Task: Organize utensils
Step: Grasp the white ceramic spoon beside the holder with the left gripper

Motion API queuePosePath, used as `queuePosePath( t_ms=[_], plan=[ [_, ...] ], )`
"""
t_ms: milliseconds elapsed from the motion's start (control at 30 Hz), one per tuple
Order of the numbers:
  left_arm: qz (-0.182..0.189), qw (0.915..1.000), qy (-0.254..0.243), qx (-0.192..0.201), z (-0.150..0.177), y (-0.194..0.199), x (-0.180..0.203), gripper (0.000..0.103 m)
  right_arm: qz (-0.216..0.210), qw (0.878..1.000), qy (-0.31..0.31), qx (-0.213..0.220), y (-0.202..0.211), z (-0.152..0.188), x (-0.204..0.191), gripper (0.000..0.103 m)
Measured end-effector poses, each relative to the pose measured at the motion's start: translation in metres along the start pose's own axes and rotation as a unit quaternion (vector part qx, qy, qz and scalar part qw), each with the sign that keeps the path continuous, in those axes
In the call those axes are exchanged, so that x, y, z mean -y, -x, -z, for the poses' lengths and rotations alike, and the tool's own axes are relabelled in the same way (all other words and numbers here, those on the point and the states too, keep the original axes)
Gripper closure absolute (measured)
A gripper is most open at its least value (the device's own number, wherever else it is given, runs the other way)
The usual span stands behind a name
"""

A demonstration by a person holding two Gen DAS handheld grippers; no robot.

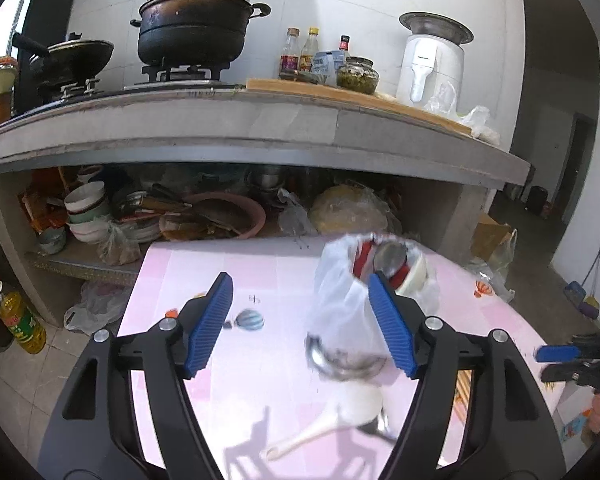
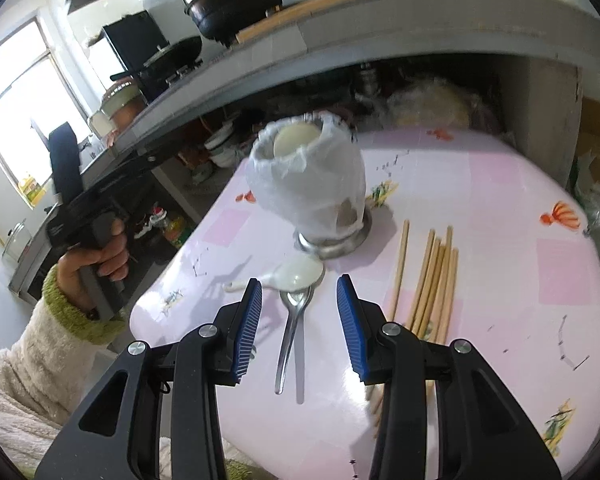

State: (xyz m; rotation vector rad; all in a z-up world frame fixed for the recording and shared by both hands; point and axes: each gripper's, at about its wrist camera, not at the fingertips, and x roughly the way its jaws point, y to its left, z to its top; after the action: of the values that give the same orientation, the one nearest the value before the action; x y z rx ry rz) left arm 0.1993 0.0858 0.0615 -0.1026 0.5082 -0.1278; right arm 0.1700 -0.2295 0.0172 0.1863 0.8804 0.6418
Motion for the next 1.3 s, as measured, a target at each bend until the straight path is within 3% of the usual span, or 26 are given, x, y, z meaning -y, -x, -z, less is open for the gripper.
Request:
queuePosePath(
  t_ms=[167,267,367,600,1033,1300],
  plan=[
    [0.039,0.9987,-0.018,-0.027,0.031,0.001,-0.001,0.030,0.009,1.000,-0.005,-0.025,-0.034,0.022,-0.007,0.064],
    [0.064,0.9954,-0.035,-0.063,0.053,-0.012,0.004,0.028,0.023,0.999,-0.004,-0.049,-0.060,0.040,-0.011,0.064],
    [0.088,0.9886,-0.054,-0.109,0.076,-0.034,0.014,0.028,0.032,0.997,-0.009,-0.068,-0.078,0.054,-0.011,0.064],
    [0.130,0.9717,-0.105,-0.167,0.112,-0.084,0.045,0.028,0.041,0.996,-0.020,-0.079,-0.082,0.066,-0.002,0.064],
    [0.135,0.9453,-0.164,-0.248,0.132,-0.149,0.067,0.028,0.039,0.994,-0.064,-0.073,-0.075,0.065,0.035,0.064],
    [0.115,0.9423,-0.182,-0.256,0.137,-0.165,0.077,0.028,0.036,0.994,-0.068,-0.073,-0.075,0.063,0.039,0.064]
  ],
)
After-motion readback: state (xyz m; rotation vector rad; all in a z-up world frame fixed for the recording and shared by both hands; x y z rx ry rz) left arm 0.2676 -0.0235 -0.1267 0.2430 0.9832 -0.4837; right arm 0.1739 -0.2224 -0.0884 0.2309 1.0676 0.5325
